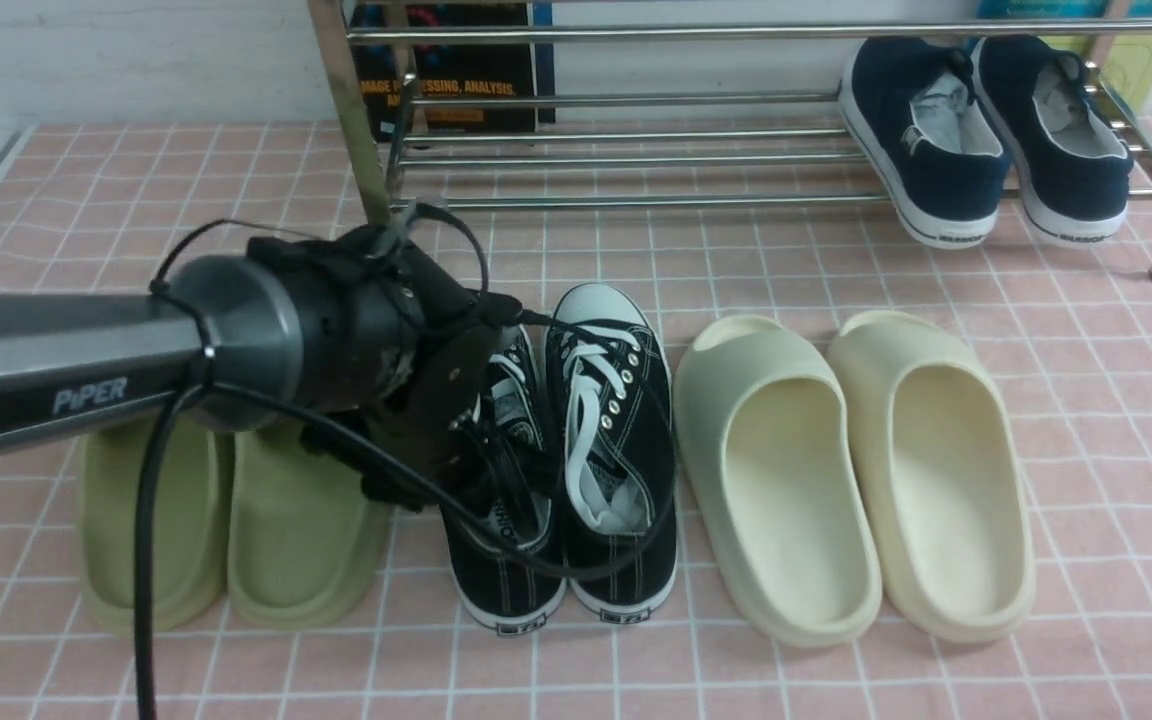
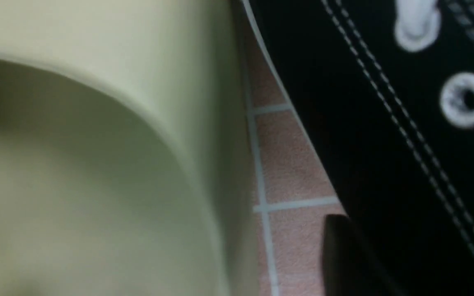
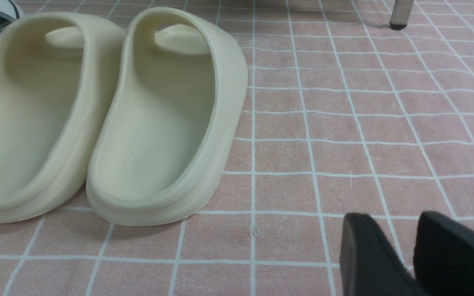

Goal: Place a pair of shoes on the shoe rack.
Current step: Use the left arm to grab the shoe closest to it, then use the left arm to put a shoe into the shoe rack

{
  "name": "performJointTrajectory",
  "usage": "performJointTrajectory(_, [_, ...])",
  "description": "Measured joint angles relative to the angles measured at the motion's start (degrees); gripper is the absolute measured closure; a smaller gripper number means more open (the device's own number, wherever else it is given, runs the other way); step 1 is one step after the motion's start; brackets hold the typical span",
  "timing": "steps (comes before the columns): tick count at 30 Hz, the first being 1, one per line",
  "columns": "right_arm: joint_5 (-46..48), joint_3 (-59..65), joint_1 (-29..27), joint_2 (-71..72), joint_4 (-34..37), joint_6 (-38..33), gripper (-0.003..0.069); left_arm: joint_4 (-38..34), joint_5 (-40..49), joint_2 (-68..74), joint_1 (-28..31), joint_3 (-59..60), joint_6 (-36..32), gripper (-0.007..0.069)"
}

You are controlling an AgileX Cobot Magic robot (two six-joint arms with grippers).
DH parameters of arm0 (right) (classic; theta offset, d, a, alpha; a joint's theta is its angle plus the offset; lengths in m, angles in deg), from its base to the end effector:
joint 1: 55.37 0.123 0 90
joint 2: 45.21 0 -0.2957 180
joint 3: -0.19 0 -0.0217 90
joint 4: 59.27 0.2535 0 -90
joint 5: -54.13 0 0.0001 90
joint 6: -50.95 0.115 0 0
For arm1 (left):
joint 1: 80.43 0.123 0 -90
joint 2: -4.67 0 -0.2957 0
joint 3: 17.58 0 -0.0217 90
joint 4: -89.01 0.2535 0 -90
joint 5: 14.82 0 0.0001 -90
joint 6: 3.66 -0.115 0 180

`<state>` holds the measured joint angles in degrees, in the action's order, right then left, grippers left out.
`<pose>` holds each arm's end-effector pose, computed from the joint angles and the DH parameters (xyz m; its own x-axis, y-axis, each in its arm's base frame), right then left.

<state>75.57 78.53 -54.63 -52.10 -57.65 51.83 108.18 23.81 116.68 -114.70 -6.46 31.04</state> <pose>0.0674 0.0021 0.1681 -0.2874 0.0380 -0.9571 -0.0108 0.9990 0.0429 0.3216 -0.1906 0.1709 -0.8976 0.2162 -0.3841 0.2058 0.9762 0.0685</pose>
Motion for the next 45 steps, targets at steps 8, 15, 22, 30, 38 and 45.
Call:
performJointTrajectory(8, [0.00, 0.00, 0.00, 0.00, 0.00, 0.00, 0.0448, 0.61, 3.45, -3.82, 0.13, -0.97, 1.53, 0.0608])
performJointTrajectory(15, [0.00, 0.00, 0.00, 0.00, 0.00, 0.00, 0.0438, 0.61, 11.67, -6.69, 0.13, -12.75, -3.57, 0.0610])
performJointTrajectory(22, [0.00, 0.00, 0.00, 0.00, 0.00, 0.00, 0.0428, -0.24, 13.65, 0.39, 1.74, -28.06, -7.14, 0.0610])
performJointTrajectory(30, [0.00, 0.00, 0.00, 0.00, 0.00, 0.00, 0.0421, -1.05, 17.18, 15.46, 4.65, -45.90, -8.46, 0.0610])
performJointTrajectory(38, [0.00, 0.00, 0.00, 0.00, 0.00, 0.00, 0.0421, -1.94, 16.08, 25.68, 6.22, -61.56, -7.85, 0.0608])
performJointTrajectory(45, [0.00, 0.00, 0.00, 0.00, 0.00, 0.00, 0.0421, -1.76, 10.15, 28.63, 8.04, -64.10, -2.58, 0.0596])
